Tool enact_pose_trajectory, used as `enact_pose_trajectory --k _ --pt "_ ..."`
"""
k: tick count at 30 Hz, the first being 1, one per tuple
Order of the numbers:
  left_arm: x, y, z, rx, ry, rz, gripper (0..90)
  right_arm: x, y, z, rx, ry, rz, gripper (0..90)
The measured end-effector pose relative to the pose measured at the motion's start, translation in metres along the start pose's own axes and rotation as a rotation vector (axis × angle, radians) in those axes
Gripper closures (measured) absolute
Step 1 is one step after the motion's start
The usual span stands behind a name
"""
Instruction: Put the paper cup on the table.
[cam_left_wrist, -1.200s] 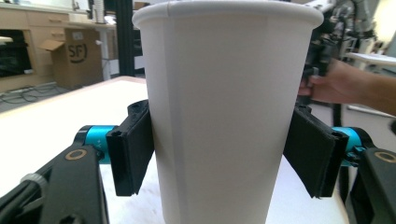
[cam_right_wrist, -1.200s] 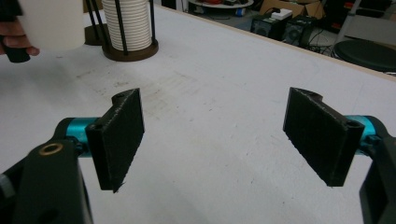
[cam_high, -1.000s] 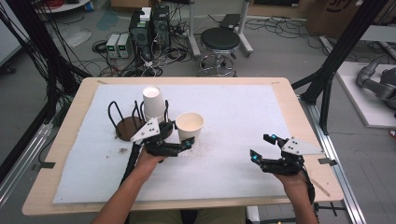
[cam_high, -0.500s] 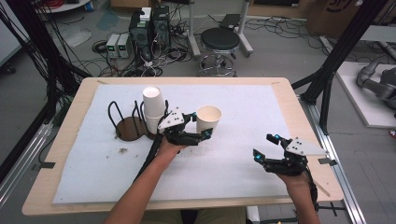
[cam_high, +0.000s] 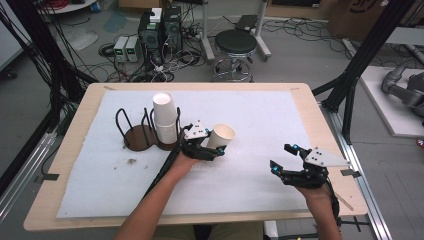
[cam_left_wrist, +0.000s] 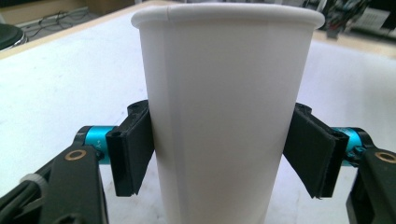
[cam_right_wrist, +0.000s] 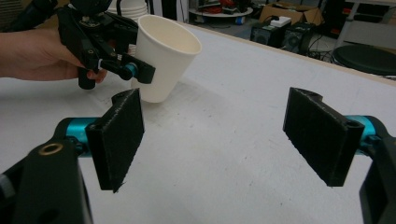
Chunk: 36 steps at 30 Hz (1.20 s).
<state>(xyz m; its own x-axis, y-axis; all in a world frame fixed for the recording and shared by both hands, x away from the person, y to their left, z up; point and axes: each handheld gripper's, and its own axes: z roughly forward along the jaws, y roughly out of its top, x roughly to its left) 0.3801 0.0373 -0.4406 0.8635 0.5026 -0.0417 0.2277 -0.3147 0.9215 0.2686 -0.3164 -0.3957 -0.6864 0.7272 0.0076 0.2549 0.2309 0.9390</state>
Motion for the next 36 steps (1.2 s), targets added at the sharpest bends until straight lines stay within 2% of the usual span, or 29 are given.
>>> enact_pose_trajectory --k 1,3,9,12,20,24,27,29,36 --pt "-0.001 0.0 0.001 0.006 0.002 -0.005 29.3 0.0 0.0 0.0 -0.001 0.002 -0.003 20.9" --pt "0.0 -0.002 0.001 0.055 0.006 0.02 29.3 0.0 0.0 0.001 -0.002 0.003 -0.004 20.9" --pt "-0.003 -0.003 -0.003 0.078 0.015 0.026 29.4 0.0 0.0 0.001 -0.002 0.004 -0.005 20.9" --pt "-0.003 -0.005 -0.008 0.086 0.015 0.022 29.4 0.001 0.0 0.001 0.001 0.006 -0.004 20.9" --pt "-0.001 -0.011 -0.017 0.094 0.015 -0.025 29.3 0.002 0.0 0.002 0.005 0.008 -0.009 20.9" --pt "-0.001 -0.014 -0.019 0.081 0.023 -0.036 27.5 0.001 0.0 0.002 0.007 0.009 -0.011 20.9" --pt "0.0 -0.017 -0.021 0.074 0.027 -0.078 18.2 0.001 -0.001 0.001 0.008 0.013 -0.014 20.9" --pt "0.001 -0.018 -0.024 0.061 0.026 -0.093 17.3 0.0 -0.001 0.001 0.008 0.012 -0.012 20.9" --pt "-0.001 -0.021 -0.042 0.008 -0.003 -0.094 17.3 0.0 -0.001 0.001 0.009 0.009 -0.006 20.9"
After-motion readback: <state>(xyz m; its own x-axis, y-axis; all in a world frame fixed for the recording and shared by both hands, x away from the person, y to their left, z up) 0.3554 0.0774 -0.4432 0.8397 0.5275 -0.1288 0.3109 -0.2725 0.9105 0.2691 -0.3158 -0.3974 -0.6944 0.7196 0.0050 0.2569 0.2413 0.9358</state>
